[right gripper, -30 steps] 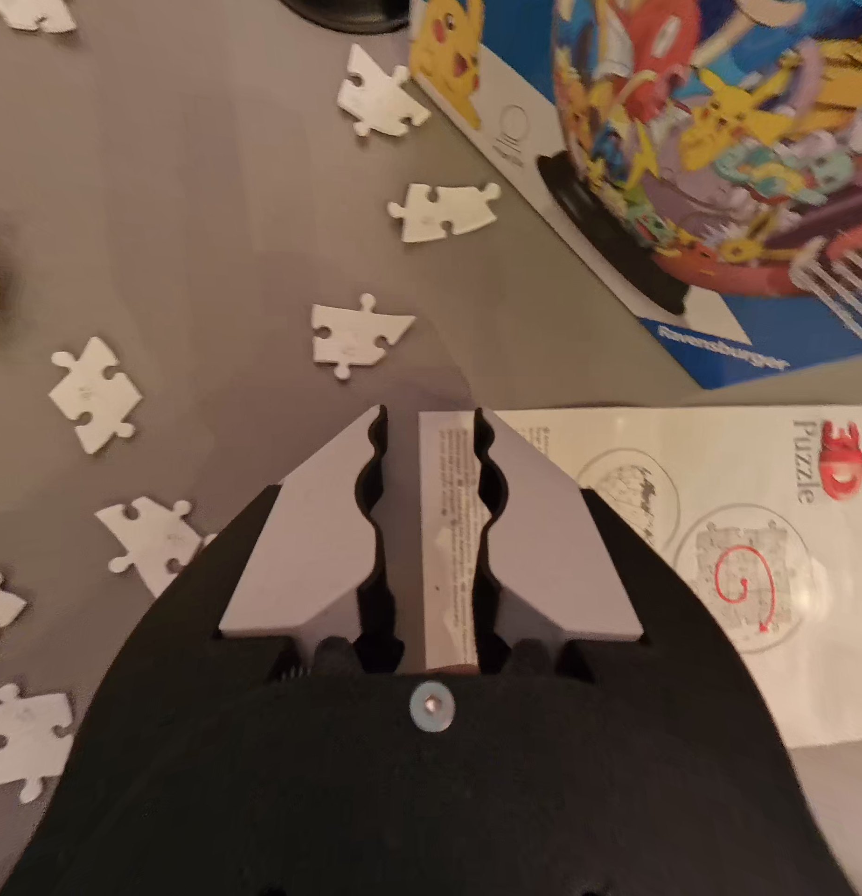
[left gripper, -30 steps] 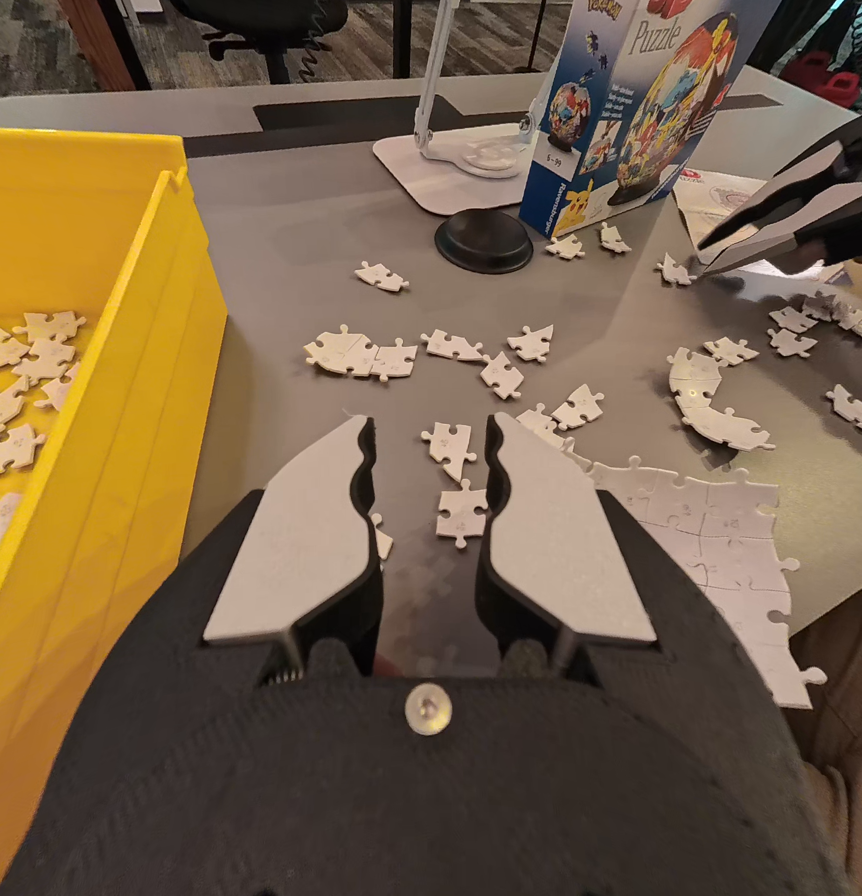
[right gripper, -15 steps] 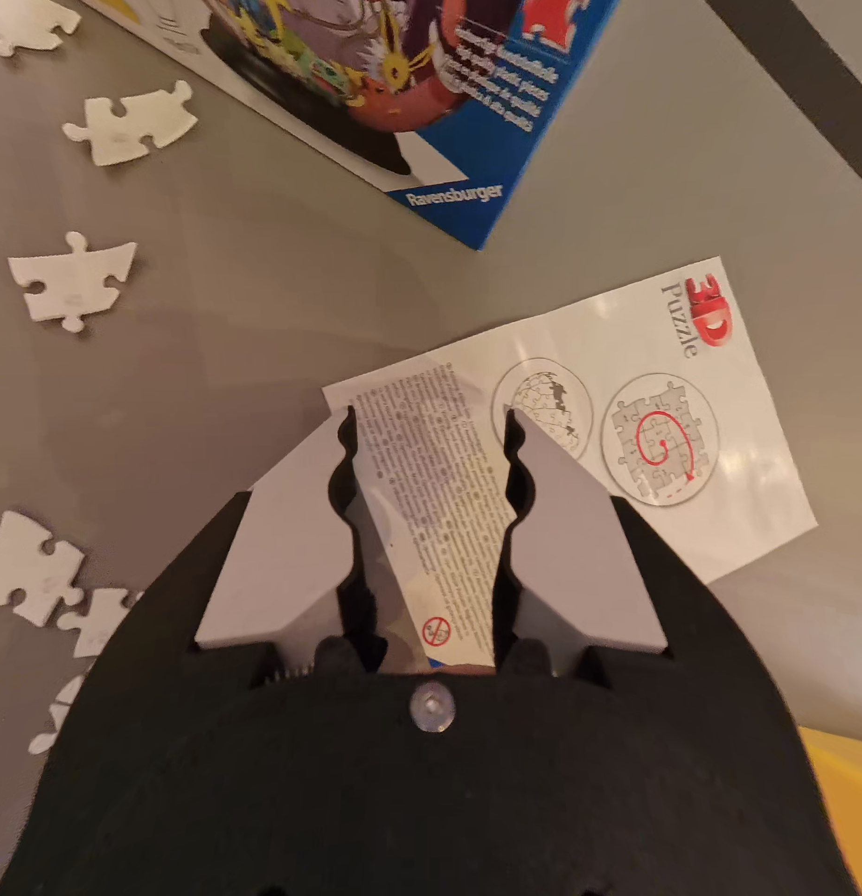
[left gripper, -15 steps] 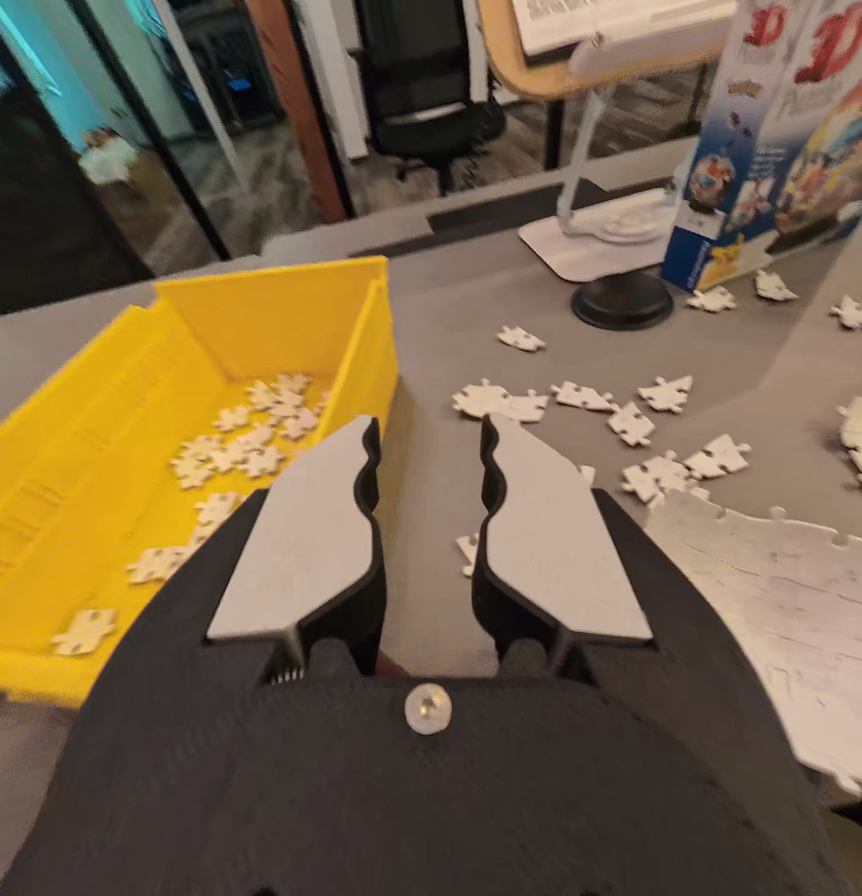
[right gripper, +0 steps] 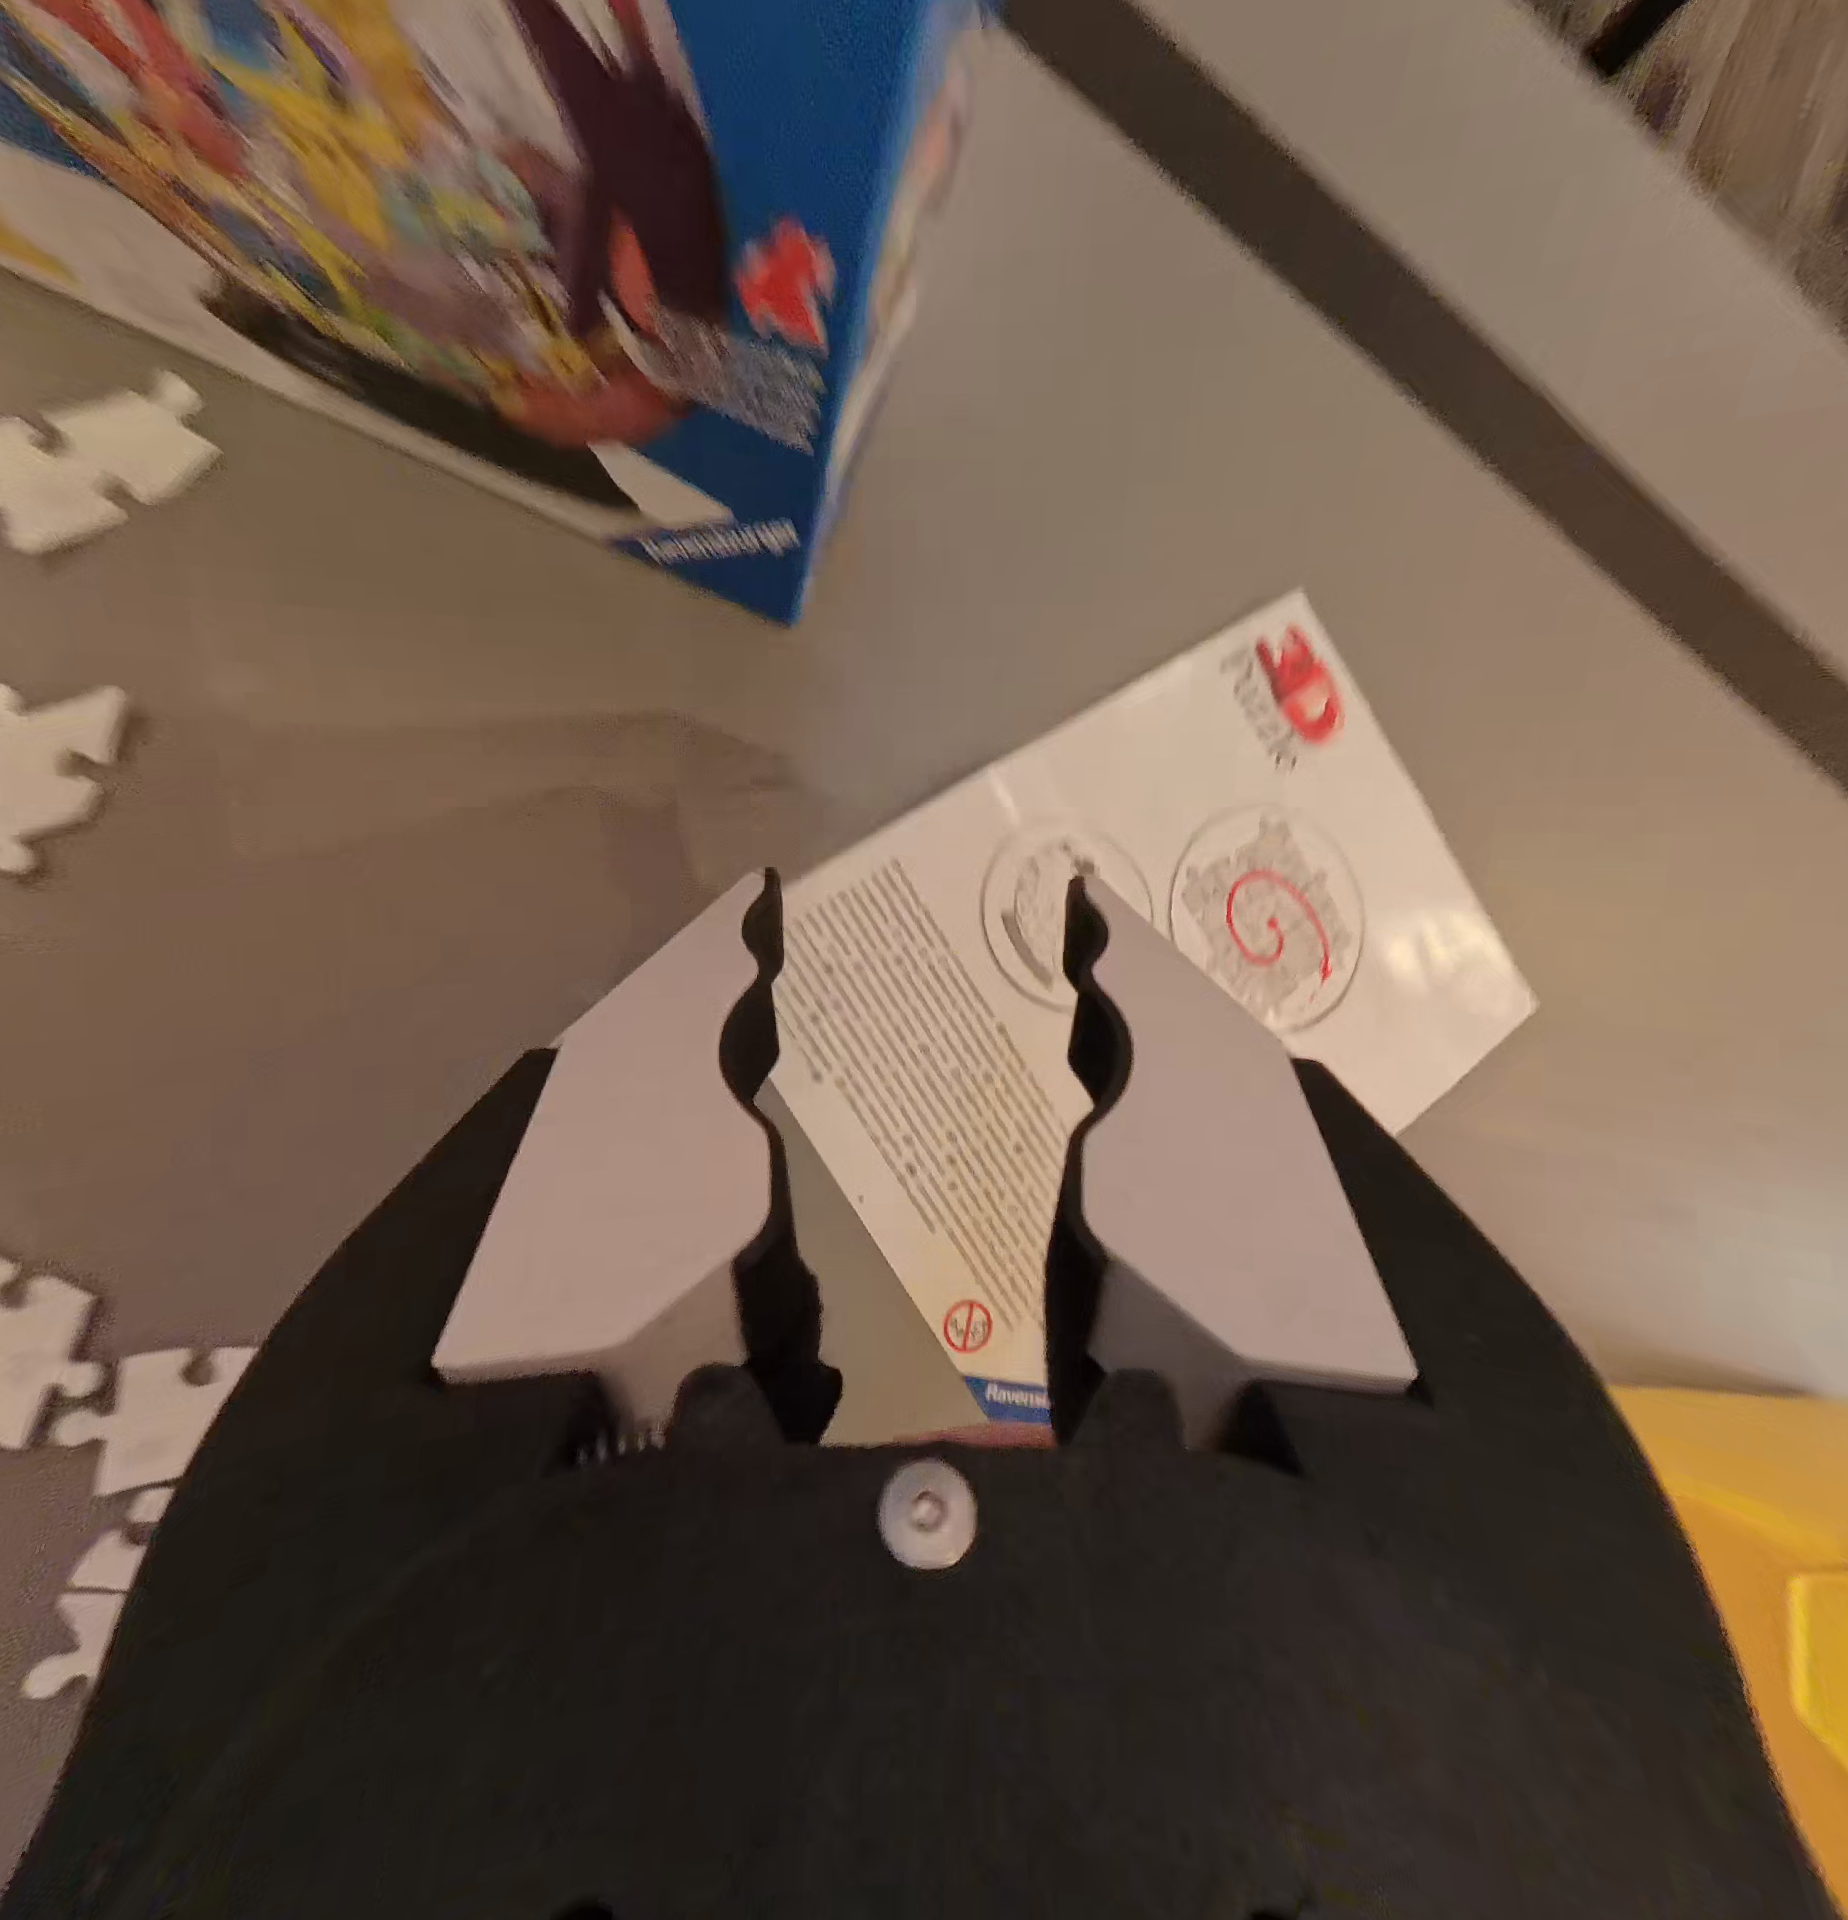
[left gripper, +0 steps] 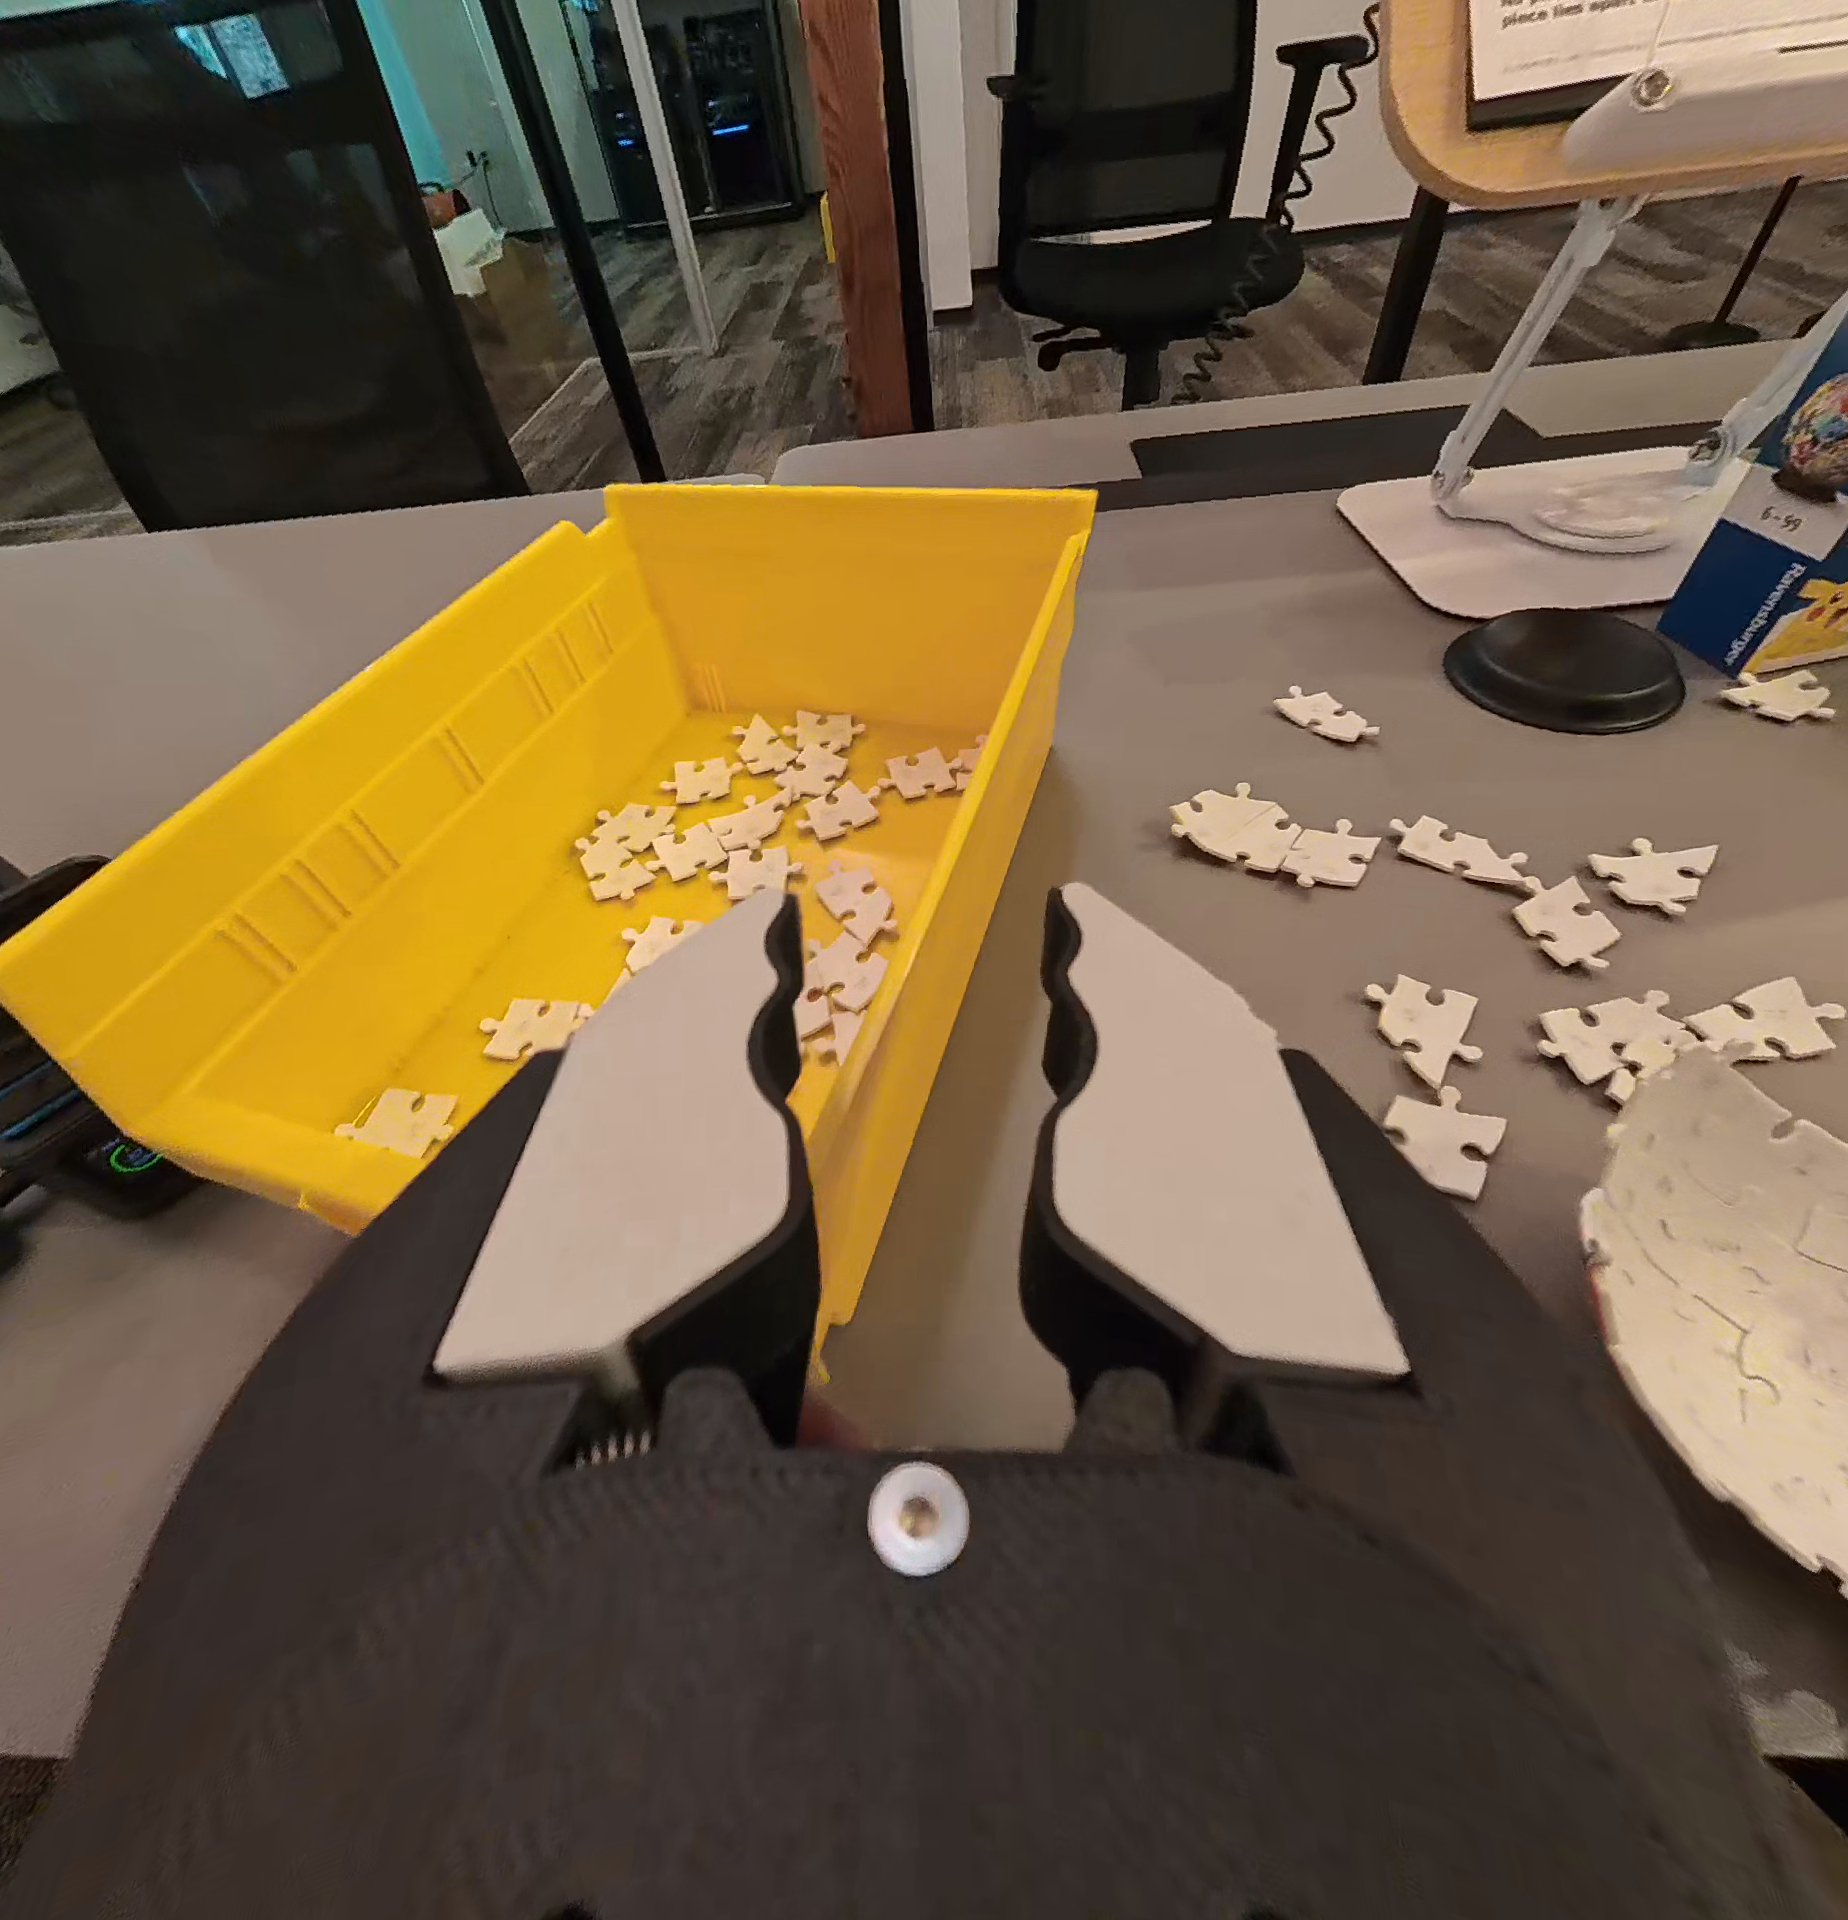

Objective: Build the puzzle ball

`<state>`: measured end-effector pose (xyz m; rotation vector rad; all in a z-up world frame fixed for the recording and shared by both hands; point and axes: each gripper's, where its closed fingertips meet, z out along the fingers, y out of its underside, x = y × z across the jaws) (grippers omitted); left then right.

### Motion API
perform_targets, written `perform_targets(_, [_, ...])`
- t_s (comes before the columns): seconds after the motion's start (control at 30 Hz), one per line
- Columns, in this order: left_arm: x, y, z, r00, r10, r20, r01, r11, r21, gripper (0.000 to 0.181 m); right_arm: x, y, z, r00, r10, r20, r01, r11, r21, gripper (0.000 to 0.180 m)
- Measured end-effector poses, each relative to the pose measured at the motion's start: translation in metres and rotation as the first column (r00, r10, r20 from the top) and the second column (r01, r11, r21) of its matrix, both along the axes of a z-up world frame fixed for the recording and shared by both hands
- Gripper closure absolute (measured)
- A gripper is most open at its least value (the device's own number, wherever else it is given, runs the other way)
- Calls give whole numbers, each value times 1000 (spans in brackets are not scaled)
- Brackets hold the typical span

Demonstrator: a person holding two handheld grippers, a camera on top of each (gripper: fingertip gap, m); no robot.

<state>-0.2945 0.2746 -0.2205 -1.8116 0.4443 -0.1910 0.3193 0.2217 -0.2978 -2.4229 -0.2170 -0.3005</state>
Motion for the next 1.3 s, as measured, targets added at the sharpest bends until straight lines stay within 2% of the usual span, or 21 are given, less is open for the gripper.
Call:
perform_targets(0.2, [3,-4,5,999,-42,-7,43,999,34,136,-49,22,50,984,153,87,-166,971,173,138])
perform_targets(0.4, [24,-16,0,986,-167,-13,168,986,20,137,-106,33,79,945,297,135,-323,906,273,147])
perform_targets(0.53, [45,-30,-13,955,-297,5,297,953,-52,134,-145,39,73,912,382,152,-409,880,241,147])
perform_targets(0.7, [55,-41,-28,930,-368,-16,364,924,-120,132,-181,36,67,881,453,138,-473,851,227,147])
perform_targets(0.93, [52,-43,-36,936,-353,15,351,925,-146,132,-203,7,56,883,463,75,-467,855,225,147])
perform_targets(1.07, [52,-54,-32,935,-356,12,354,925,-136,132,-201,-13,66,897,438,61,-438,858,267,147])
perform_targets(1.17, [47,-73,-34,936,-353,8,351,926,-138,132,-200,-33,63,906,422,31,-414,867,278,147])
perform_targets(1.3, [33,-117,-47,933,-359,-14,351,920,-175,131,-205,-74,45,907,421,25,-415,880,232,147])
